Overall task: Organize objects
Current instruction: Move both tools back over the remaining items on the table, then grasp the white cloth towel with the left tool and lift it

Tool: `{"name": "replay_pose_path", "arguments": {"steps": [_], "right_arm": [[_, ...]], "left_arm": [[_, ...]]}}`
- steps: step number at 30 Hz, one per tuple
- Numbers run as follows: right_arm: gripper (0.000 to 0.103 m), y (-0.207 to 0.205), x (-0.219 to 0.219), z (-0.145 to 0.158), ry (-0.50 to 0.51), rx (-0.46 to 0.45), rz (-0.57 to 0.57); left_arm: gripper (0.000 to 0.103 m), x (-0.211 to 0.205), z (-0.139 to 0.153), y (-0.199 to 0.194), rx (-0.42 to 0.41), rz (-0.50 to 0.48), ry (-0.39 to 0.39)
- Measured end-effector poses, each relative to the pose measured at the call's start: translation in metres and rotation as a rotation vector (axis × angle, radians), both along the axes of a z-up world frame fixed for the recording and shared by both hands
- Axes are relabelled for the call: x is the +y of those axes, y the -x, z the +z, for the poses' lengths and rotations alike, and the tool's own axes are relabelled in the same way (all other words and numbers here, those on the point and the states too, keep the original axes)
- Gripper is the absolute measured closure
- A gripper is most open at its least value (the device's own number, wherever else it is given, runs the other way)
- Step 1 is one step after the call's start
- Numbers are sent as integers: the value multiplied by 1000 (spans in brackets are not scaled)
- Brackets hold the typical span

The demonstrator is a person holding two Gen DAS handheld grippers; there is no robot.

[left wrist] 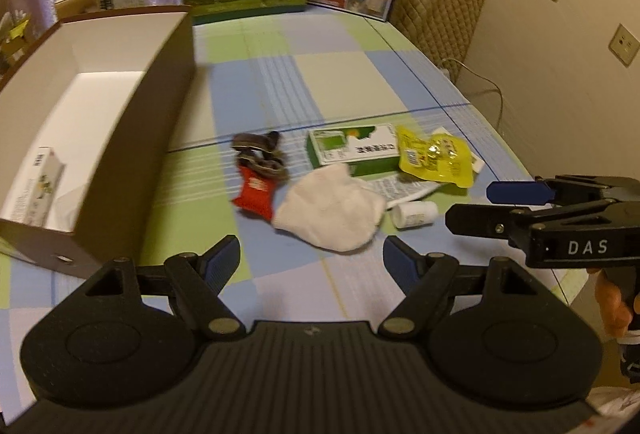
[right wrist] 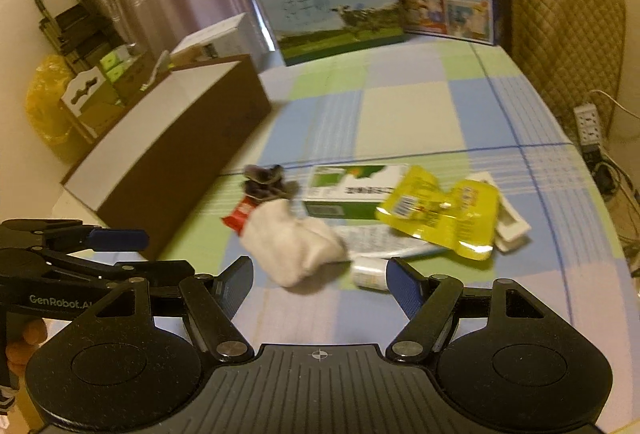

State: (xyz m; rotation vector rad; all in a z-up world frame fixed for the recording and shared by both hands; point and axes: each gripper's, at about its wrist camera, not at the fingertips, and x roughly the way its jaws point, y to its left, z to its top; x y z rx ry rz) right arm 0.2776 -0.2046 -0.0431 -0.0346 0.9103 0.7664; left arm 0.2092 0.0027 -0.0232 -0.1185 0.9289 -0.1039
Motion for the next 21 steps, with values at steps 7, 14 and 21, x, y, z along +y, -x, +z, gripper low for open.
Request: {"name": "replay_pose_path", "arguments": {"steps": [7,14,21], "right_arm": [[32,-14,-23,-13,46,-3,-55],[32,-28,-38,-26,69,26,-105],[32,-41,-52,-34,79,49,-160]], "left_arm": [[23,-24,-17,-14,2,-34,1],[16,-37,-40,-33,-13,-80,-18],[12,-45,-63,-56,-5,-121,-85]]}}
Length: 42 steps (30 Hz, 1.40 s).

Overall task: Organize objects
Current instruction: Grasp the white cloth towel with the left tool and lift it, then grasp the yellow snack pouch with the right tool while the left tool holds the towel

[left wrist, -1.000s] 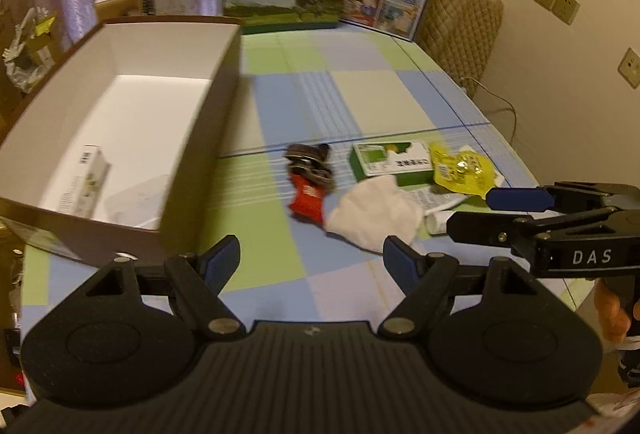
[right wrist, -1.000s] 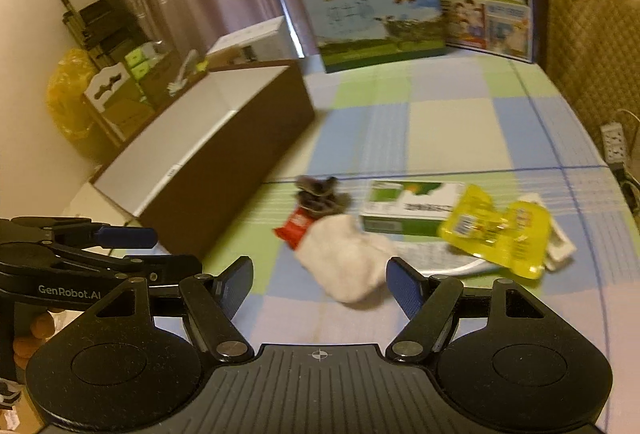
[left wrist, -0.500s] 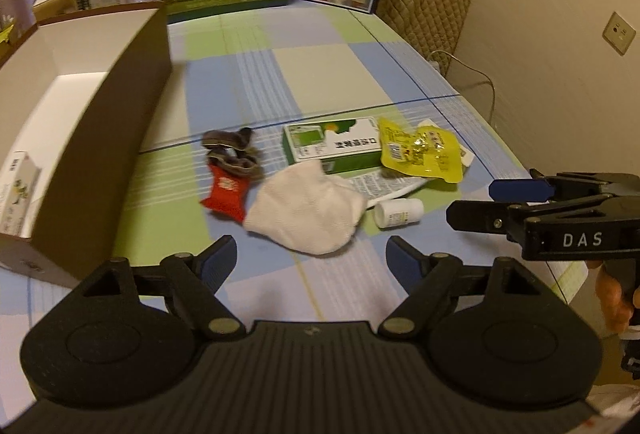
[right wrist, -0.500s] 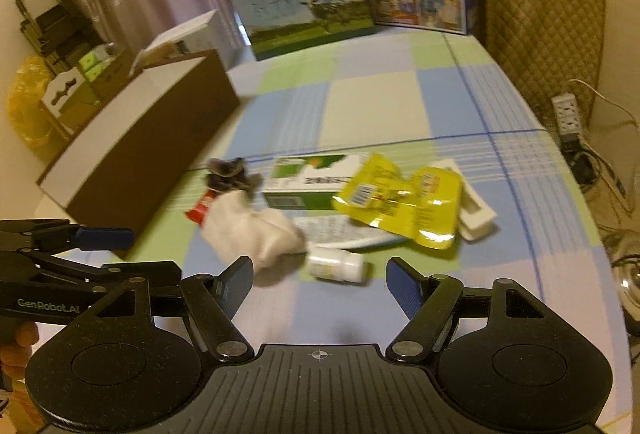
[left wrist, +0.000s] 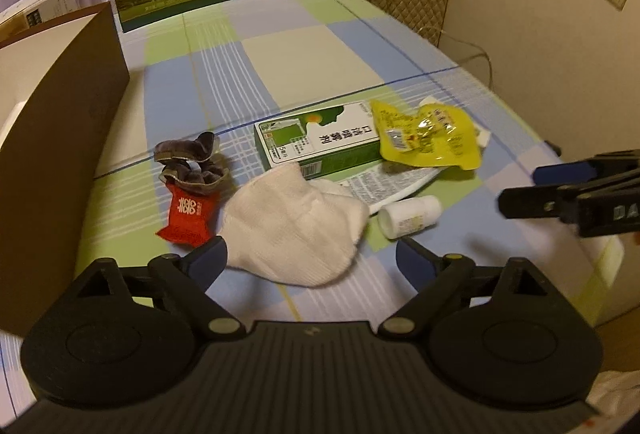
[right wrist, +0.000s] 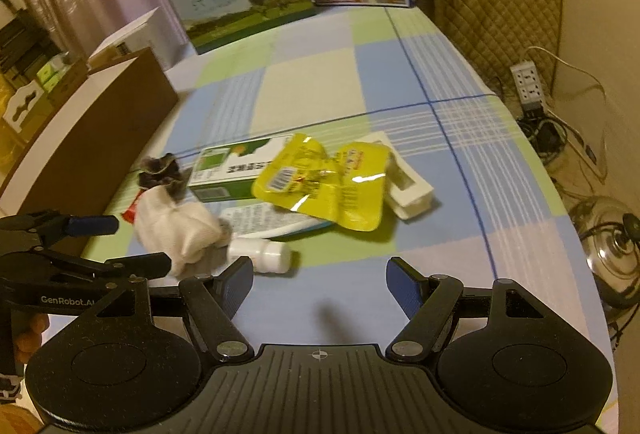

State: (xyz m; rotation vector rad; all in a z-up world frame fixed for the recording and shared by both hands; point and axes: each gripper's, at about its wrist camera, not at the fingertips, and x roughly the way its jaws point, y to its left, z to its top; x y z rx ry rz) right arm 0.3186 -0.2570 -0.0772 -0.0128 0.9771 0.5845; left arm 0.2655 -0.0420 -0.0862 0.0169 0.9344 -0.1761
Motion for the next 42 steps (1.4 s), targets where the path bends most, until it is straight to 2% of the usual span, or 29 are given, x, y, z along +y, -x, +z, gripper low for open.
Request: {"name": "replay_pose_path", "arguments": {"steps": [5,14,17,18,20,22,25,31,36,42], "right_arm": [[32,-8,-6,-3,-2,8,-35],[32,-18,-2,-6,-5,-16,-26],[32,-20,2,-7,5,-44,-5],[32,-21,3,-8,10,-54,5],[31,-23,8,-9,26,-74,28],[30,-25,14,-11,49,-105,60],[29,-25,27,-13,96,-173,133],[29,-21,58,-27,233,-335,300],[29,-24,77,-48,292,-392,392],[31,-27,89,-67,356,-474,471]], "left_arm": [[6,-3,-8,-13,-6,-23,-47],[7,-13,-22,-30,-36,-75,-94],[15,-13,-25,-31,-51,-79,-116],[21,-12,-26,-31,-58,-80,-120],[27,-11,-27,-31,-66,-85,-116],[46,-9,-27,-30,-69,-85,-103],[57,-8,-23,-28,-72,-76,-79],[60,-2,-14,-25,-59,-23,-41],[60,12,-6,-21,-42,58,32],[60,25,-2,-14,-30,136,62]]}}
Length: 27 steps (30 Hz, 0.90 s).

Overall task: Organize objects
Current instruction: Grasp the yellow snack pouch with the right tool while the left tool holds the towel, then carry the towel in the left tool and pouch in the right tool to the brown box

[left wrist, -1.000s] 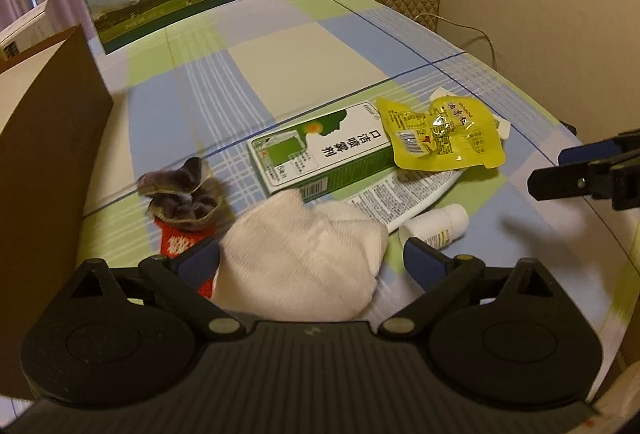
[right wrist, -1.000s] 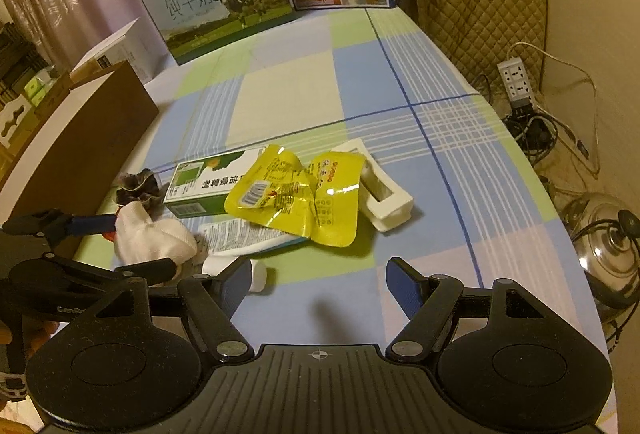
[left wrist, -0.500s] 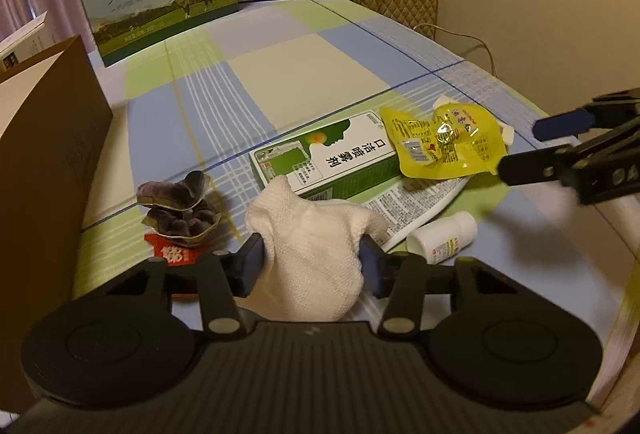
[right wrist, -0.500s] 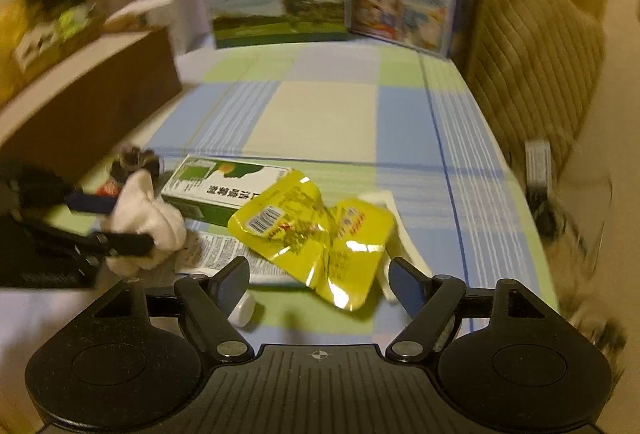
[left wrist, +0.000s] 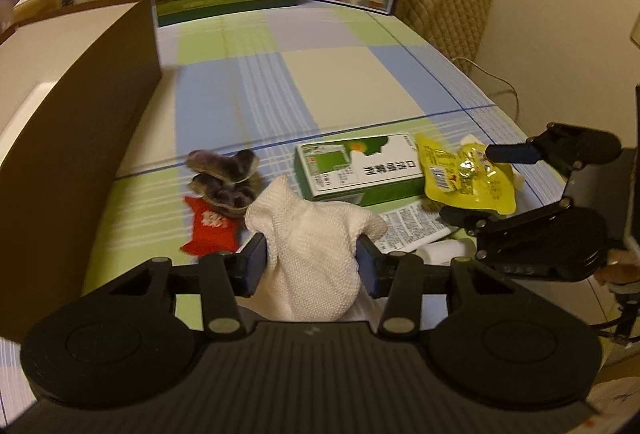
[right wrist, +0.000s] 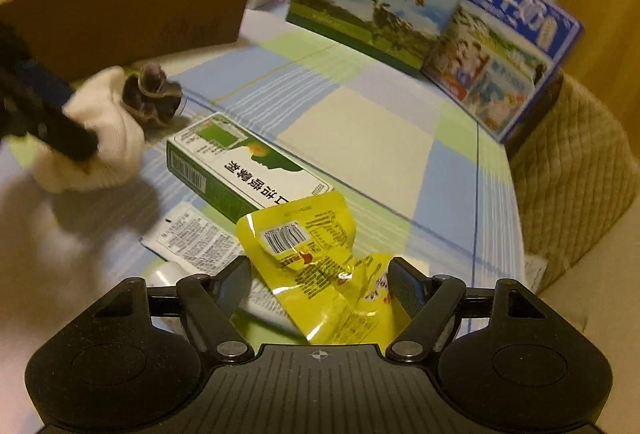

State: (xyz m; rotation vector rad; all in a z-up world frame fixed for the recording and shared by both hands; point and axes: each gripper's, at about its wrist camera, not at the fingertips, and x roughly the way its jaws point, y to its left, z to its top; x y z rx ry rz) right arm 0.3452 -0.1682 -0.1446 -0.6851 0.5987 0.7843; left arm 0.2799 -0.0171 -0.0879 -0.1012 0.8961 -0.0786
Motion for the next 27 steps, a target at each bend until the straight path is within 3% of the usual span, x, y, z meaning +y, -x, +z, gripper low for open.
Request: {"name": "replay_pose_path", "arguments": {"steps": [2,9,27], "right_arm": [[45,0,1,-2,3,-16,21],[54,-3,1,0,-7,-25,9],[56,11,-12,58,-172,18,-33]], "left_arm": [[60,3,0,2,4,21,6],[60,6,3,7,1,56,9],[60,9,18,13,-36,66,15]]}}
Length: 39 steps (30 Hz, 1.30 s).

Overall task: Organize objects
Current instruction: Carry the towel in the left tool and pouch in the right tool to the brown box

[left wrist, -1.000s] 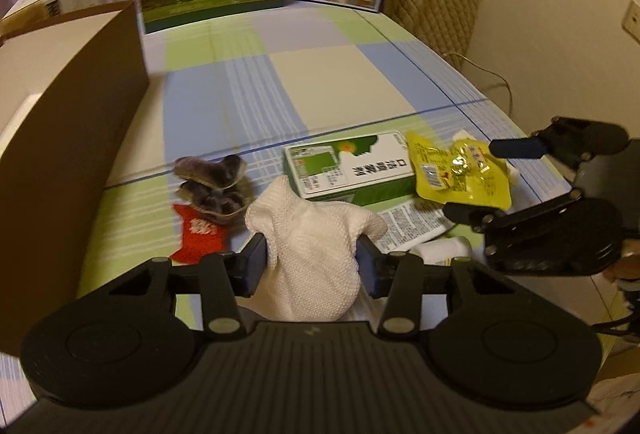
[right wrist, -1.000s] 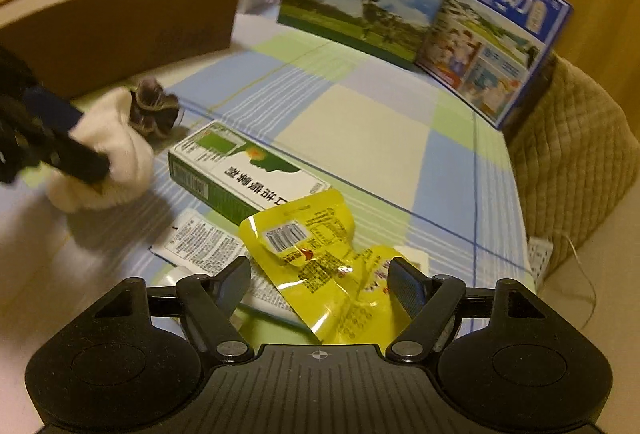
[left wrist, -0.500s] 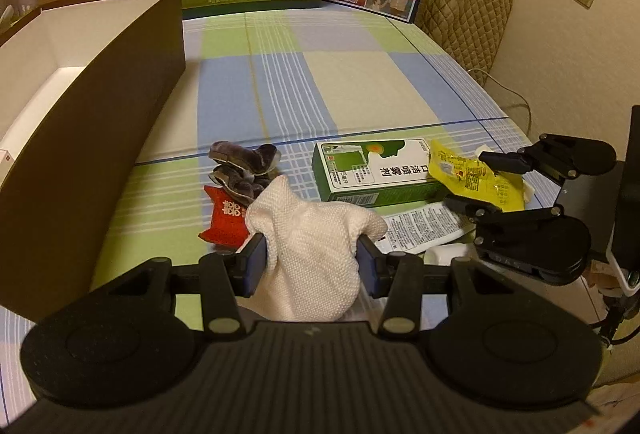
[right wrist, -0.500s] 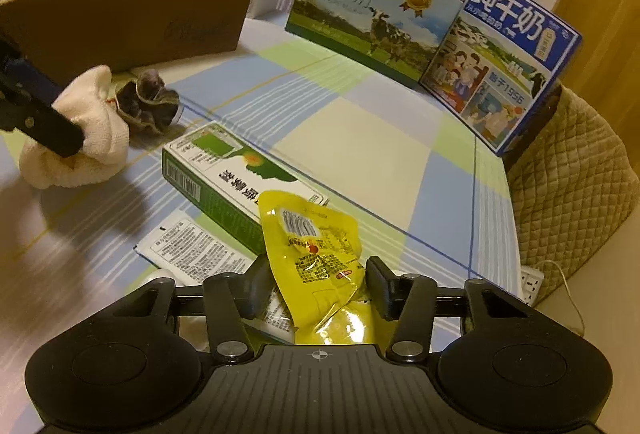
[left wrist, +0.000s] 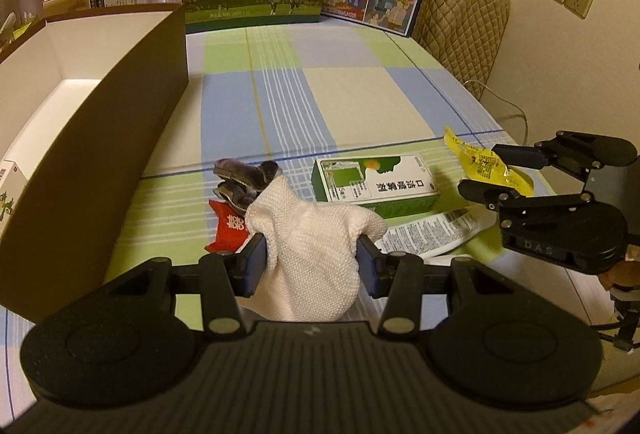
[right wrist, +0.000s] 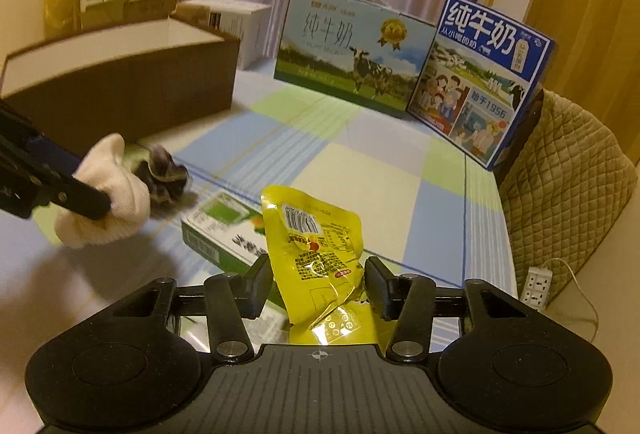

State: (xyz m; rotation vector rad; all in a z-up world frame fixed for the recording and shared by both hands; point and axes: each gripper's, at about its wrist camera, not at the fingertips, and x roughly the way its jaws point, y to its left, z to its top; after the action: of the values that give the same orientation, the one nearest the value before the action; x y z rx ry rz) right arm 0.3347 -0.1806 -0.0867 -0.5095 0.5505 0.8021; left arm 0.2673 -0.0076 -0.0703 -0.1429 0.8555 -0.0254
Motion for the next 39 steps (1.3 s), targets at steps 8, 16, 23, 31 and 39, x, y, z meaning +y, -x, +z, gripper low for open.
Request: {"name": "replay_pose_path", "arguments": {"steps": [8,16,23,31,39], "right_arm": [[56,12,8,20,-60,38,-5],[56,37,31,42,-126,72,20],[56,58,58,57,-173,93,50],[56,80,98,67,-211,109,95],[56,95,148,75,-248,146,157]], "left_arm": [[60,9,15,10,-25,8,10],[60,28,35,24,-61,28,22],[60,54,53,39,-97,55,15],[60,95,67,59,-130,101,2],[60,140,78,70,-146,159,-24]]}}
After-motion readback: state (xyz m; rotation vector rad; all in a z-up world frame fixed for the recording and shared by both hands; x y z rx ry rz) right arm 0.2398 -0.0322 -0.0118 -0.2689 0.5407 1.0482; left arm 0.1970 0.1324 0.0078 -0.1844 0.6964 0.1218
